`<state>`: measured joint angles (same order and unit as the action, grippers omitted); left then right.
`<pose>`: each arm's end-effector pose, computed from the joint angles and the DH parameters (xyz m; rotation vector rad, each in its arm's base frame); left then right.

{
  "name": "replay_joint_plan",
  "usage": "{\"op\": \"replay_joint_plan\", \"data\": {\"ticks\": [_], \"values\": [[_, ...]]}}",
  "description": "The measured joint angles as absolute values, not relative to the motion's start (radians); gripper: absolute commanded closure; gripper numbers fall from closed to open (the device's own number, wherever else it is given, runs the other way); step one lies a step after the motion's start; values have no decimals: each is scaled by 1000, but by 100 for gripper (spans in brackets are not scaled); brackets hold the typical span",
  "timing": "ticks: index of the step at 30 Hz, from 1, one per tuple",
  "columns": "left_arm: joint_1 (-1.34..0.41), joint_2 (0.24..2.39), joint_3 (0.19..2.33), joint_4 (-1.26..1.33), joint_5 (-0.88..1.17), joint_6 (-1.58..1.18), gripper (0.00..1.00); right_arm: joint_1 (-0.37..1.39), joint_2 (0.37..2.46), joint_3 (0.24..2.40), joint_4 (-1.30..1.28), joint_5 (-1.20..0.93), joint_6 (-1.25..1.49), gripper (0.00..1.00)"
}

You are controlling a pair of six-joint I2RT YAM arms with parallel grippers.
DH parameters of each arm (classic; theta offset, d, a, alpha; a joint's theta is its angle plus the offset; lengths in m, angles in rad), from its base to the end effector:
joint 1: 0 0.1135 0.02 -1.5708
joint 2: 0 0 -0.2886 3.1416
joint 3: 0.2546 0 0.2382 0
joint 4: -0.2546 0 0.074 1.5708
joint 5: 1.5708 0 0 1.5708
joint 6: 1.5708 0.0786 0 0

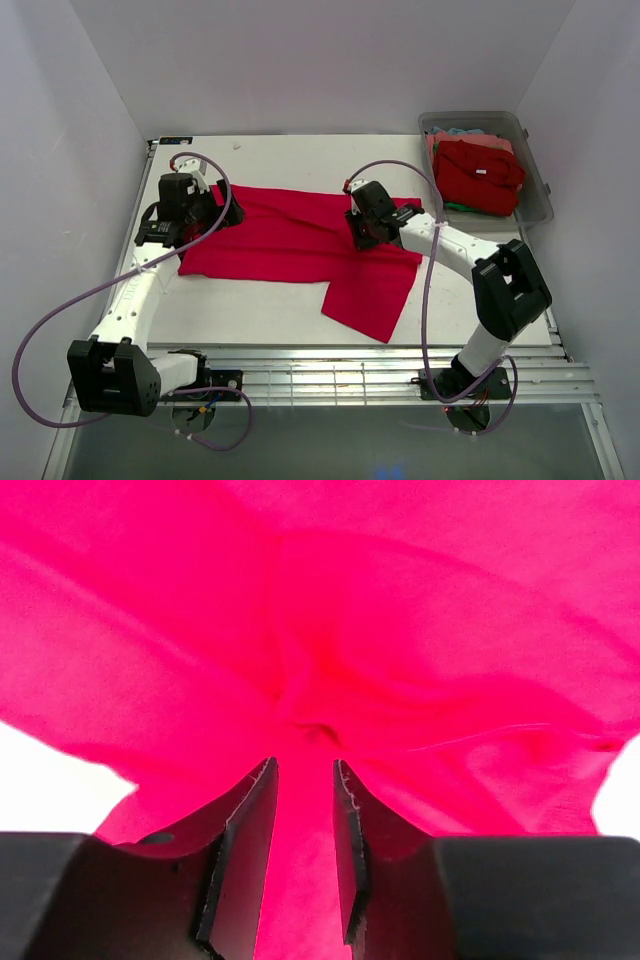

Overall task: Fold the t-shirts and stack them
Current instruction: Fold the flattened tshirt in 1/3 of the way

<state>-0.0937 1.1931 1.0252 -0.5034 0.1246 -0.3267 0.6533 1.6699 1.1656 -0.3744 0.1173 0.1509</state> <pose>0.2678 -0.0350 0.3078 -0.1951 2.2531 -0.3656 0.3045 0.2215 0.2247 -0.5593 2.3884 0.2135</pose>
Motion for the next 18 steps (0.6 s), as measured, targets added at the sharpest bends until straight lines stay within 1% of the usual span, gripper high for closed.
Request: {"op": "replay_joint_plan", "data": {"ticks": [4, 12, 18], "values": [[-94, 1193, 1023, -508, 129, -331, 2, 640, 1707, 1218, -370, 198, 131, 67], [-94, 1193, 1019, -509, 131, -332, 2, 558, 1941, 1418, -353, 294, 84, 72], [-94, 1200, 1018, -508, 128, -330, 2, 506, 2010, 1455, -358, 330, 52, 73]]}}
